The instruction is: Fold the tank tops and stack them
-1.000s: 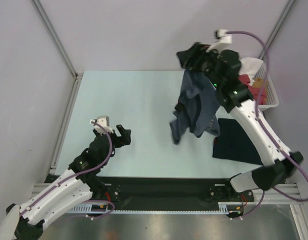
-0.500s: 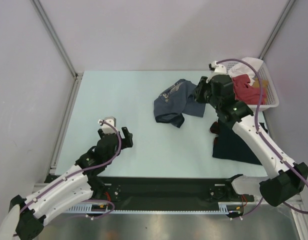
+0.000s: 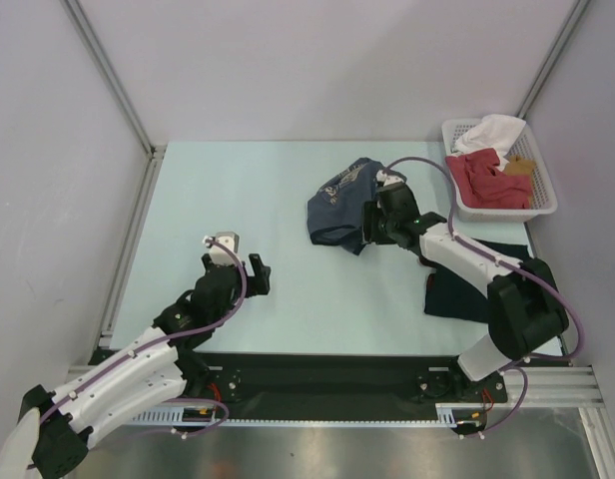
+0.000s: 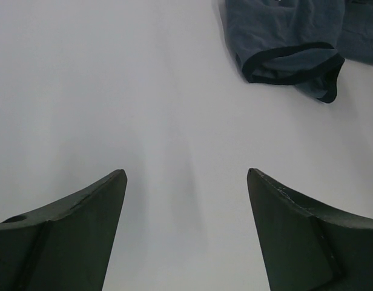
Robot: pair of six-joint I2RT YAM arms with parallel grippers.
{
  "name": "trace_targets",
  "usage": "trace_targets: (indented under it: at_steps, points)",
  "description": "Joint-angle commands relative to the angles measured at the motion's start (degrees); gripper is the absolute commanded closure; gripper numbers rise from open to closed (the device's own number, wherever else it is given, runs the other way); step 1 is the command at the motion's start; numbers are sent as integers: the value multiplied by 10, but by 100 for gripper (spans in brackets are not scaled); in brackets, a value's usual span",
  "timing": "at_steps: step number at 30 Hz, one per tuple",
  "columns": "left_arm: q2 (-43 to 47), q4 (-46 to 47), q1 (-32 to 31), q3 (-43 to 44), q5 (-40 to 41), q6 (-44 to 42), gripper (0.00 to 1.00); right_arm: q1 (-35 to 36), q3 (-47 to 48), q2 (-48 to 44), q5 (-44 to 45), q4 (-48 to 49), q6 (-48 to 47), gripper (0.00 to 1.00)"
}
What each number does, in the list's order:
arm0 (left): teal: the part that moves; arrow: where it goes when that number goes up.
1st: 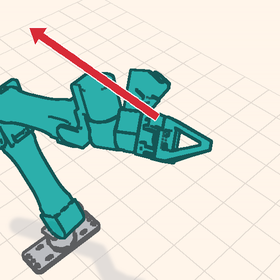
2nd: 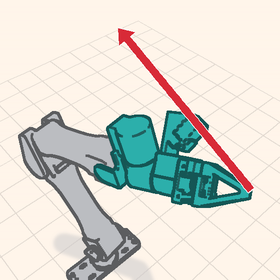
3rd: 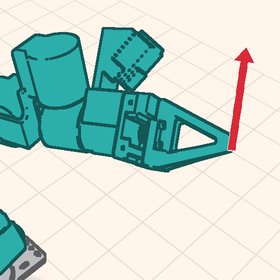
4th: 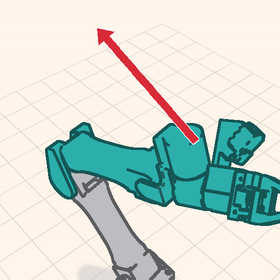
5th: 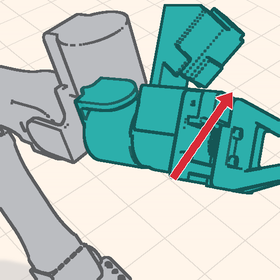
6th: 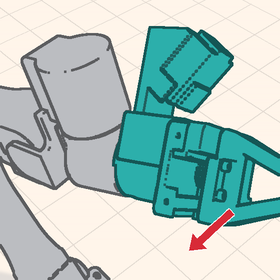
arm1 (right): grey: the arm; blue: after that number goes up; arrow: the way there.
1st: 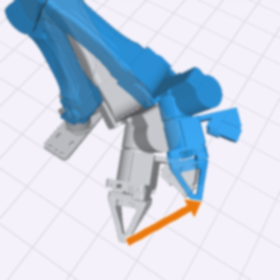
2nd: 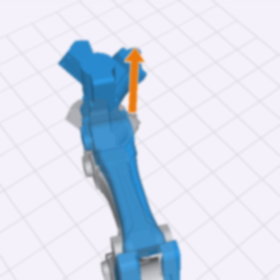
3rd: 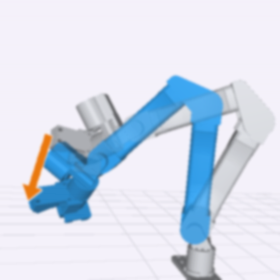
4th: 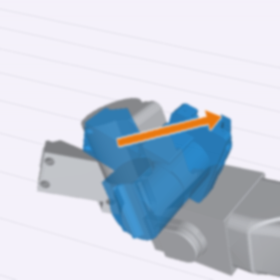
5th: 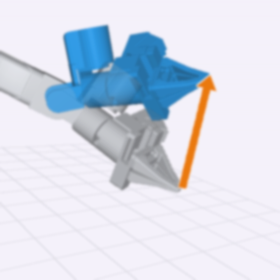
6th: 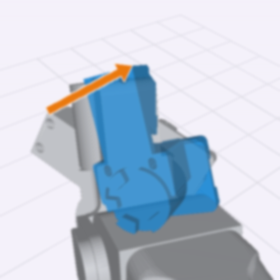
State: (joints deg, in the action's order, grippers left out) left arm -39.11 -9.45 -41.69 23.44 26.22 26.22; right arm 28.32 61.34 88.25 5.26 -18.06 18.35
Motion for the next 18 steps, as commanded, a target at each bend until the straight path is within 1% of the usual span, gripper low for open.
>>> trace_targets:
  at_steps: [1,5,7,9,11,12,13,14,15,16,17,18]
  points:
    - [-3,34,3,4,-27,-25,13,10,-31,22,12,53,0,40]
    - [-11,39,3,4,-39,-27,13,12,-54,61,-9,125,11,32]
    - [-16,45,3,5,-46,-28,13,23,-43,104,-6,135,9,29]
    - [-22,46,3,5,-47,-29,13,32,-18,136,4,127,9,30]
    - [-26,44,3,9,-48,-29,14,39,-6,167,8,122,10,41]
    - [-28,41,3,10,-48,-29,14,44,-3,171,5,125,6,50]
    - [-27,39,3,10,-47,-29,14,58,-2,171,-11,130,0,73]
    - [-25,37,3,11,-46,-28,14,68,-1,170,-16,139,-7,83]
    - [-20,32,3,10,-37,-22,14,84,-3,159,-21,145,-39,91]
    - [-16,27,3,10,-26,-18,14,129,-5,149,-26,162,-58,100]
    - [-12,22,3,9,-15,-12,14,154,-10,137,-40,175,-91,100]
    - [-4,3,3,10,21,1,13,188,-19,102,-50,202,-123,100]
